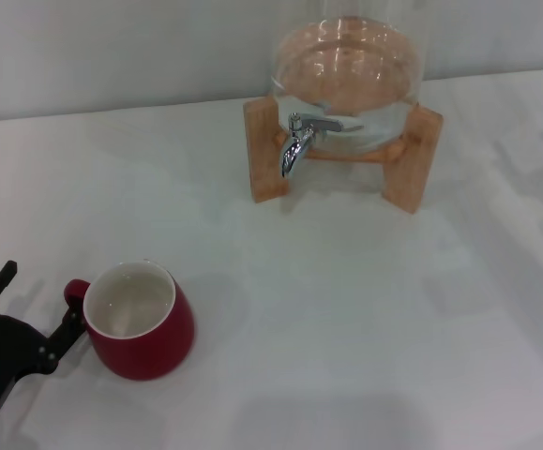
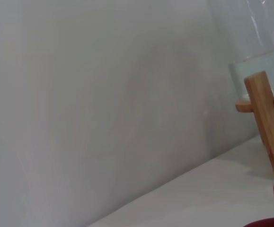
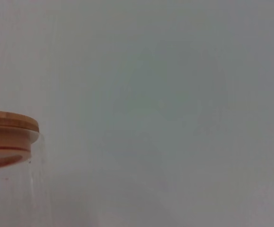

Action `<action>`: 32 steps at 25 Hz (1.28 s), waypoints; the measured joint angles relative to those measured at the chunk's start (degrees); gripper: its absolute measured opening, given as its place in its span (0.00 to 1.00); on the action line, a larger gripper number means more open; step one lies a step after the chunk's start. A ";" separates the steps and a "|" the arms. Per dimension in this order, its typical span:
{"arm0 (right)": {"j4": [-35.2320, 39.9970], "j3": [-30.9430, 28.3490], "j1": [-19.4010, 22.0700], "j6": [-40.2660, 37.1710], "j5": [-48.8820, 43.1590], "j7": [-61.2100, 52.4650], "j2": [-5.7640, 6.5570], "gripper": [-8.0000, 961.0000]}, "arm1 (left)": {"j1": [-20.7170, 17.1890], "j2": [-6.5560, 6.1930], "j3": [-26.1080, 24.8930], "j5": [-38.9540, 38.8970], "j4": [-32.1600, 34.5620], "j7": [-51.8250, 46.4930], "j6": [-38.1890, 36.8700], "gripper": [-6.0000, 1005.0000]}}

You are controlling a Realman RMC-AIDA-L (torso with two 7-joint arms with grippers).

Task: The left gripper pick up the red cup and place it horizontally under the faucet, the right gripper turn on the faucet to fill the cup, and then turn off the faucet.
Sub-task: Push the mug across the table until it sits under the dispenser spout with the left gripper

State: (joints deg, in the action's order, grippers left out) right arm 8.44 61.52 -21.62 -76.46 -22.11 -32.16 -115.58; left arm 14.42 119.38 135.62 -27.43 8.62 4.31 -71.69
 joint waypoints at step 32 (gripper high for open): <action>-0.10 0.00 0.00 -0.42 -0.13 -0.20 0.00 0.86 | 0.53 -0.03 0.00 0.99 0.00 0.00 1.48 0.79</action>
State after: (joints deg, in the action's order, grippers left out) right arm 8.34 61.52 -21.62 -76.88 -22.24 -32.36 -115.57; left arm 14.94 119.35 135.61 -26.44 8.61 4.31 -70.21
